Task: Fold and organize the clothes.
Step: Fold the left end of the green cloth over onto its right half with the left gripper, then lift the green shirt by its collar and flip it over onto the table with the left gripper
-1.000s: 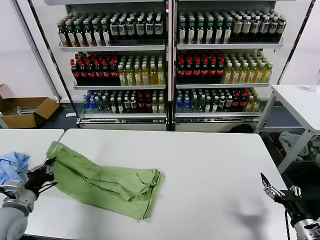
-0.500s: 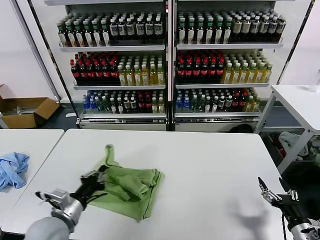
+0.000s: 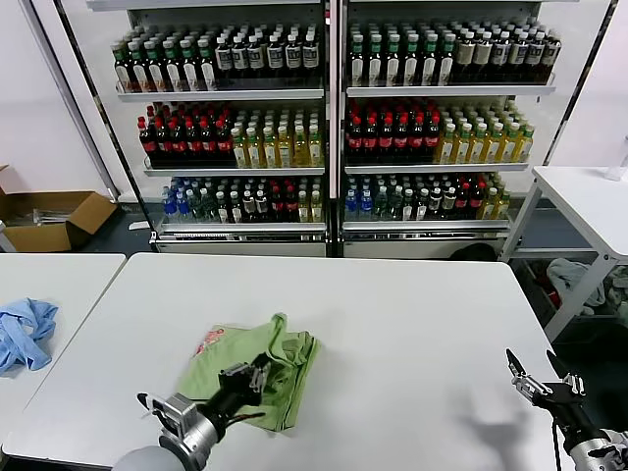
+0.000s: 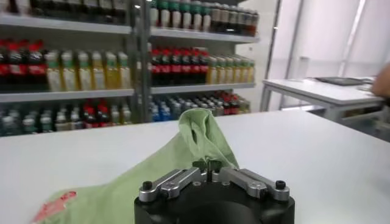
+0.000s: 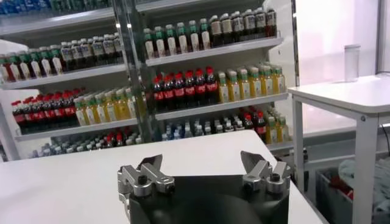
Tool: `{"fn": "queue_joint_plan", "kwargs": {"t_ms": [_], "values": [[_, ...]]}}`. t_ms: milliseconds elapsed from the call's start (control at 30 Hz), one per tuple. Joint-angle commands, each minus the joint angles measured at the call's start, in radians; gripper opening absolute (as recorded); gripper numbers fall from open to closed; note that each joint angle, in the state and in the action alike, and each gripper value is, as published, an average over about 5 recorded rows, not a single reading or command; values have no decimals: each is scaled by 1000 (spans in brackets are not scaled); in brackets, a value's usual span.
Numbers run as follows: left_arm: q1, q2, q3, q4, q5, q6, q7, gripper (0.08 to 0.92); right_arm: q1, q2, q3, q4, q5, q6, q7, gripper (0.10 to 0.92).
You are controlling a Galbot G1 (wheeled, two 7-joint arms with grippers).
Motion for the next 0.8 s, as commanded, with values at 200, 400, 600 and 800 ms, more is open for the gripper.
{"fn": "queue_joint_plan", "kwargs": {"t_ms": [200,400,600,800], "values": [[-43,-32,105,67,104,8,57,135,2,4,-11,1,-2,0,-1,823],[-84,-63,114,40,60,-13,-16,304,-1,6,-7,8,-2,0,-2,823],[-109,-38,-3,-17,-97,-5,-42,477,-1,14,-14,16,-3,-1,-2,823],[-120,18,-218,-2,-192,12,-49,650,-1,14,-17,25,-2,-3,-2,823]]}}
